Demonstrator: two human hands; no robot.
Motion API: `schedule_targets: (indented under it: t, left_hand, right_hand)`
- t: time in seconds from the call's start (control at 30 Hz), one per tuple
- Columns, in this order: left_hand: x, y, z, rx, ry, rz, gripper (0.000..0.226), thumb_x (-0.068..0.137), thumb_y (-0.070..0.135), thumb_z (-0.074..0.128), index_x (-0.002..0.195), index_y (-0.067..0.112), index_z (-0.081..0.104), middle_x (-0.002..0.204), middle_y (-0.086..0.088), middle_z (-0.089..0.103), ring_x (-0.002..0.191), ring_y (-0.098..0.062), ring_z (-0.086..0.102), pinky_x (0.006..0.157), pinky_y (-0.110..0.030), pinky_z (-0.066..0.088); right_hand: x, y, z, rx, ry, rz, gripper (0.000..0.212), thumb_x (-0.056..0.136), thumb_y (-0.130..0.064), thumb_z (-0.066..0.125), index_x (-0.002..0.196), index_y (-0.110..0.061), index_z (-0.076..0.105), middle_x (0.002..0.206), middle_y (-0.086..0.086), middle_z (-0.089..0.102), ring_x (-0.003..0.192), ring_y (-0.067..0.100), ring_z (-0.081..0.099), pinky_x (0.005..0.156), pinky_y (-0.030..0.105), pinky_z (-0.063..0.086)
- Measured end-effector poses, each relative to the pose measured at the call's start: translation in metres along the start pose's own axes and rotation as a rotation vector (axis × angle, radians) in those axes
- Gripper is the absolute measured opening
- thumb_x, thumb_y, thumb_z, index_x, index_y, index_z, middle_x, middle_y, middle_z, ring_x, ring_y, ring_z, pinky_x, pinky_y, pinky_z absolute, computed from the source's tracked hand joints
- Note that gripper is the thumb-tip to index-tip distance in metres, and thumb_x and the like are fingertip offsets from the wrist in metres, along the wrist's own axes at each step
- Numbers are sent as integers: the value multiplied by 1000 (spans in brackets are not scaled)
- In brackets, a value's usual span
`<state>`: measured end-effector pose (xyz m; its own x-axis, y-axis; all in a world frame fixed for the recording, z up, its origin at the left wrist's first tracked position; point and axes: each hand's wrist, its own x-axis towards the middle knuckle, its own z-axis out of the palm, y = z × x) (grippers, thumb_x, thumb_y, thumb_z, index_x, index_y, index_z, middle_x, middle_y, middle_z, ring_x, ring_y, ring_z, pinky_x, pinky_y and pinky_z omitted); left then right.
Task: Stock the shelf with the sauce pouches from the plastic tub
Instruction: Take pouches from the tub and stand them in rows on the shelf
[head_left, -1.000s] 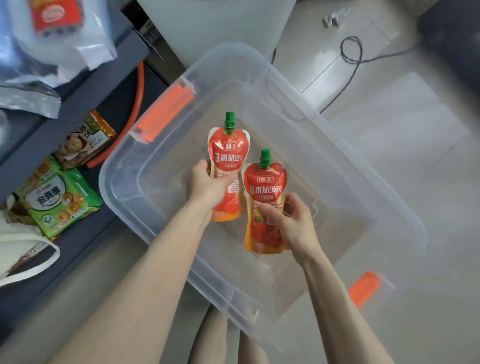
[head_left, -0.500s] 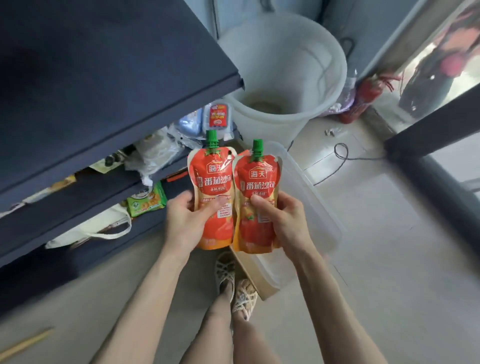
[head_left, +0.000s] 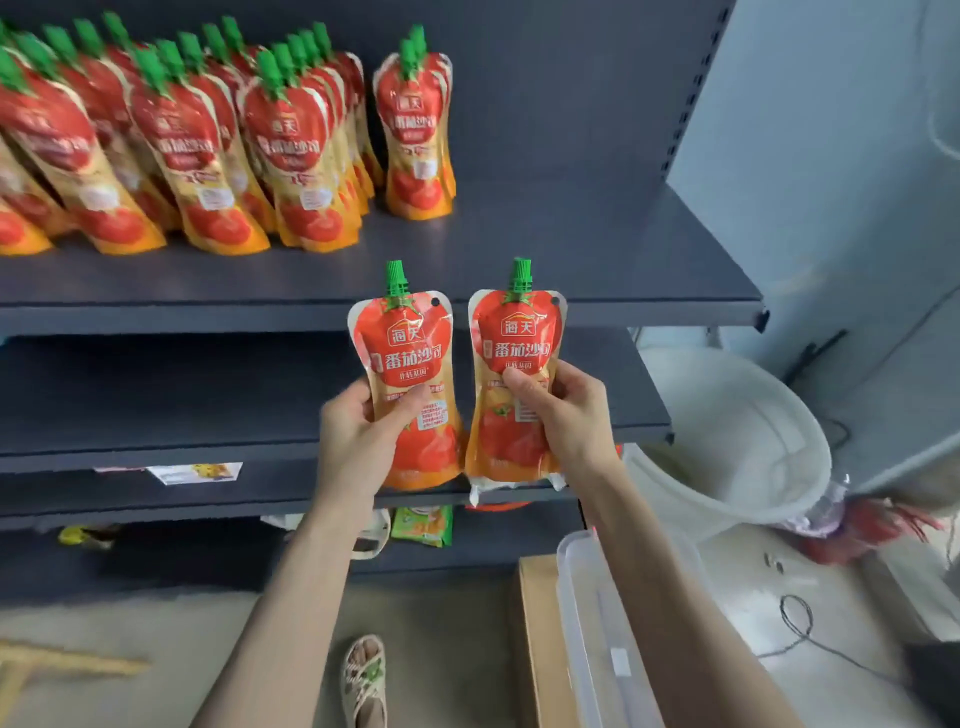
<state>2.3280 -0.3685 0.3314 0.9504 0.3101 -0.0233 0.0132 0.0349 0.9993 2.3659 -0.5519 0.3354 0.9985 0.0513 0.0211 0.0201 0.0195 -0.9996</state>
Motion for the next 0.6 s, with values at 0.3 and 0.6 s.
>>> schedule_targets:
  t: [0.3, 0.6]
  left_hand:
    - [126, 57, -77, -36, -4, 271, 25, 78, 25, 74, 98, 34, 63, 94, 22, 71, 89, 3, 66, 63, -8, 50]
    - [210, 65, -101, -28, -80, 346, 27, 79, 27, 73, 100, 36, 60, 99, 28, 68, 97, 8, 61, 71, -4, 47]
  right_hand:
    - [109, -53, 106, 48, 17, -187, 12, 82, -28, 73, 90, -21, 69, 86, -3, 75, 80, 15, 73, 61, 21, 55]
    - [210, -55, 133, 10, 186, -250, 22, 86, -21, 69, 106, -13, 66, 98, 4, 73, 91, 22, 70, 80, 36, 56]
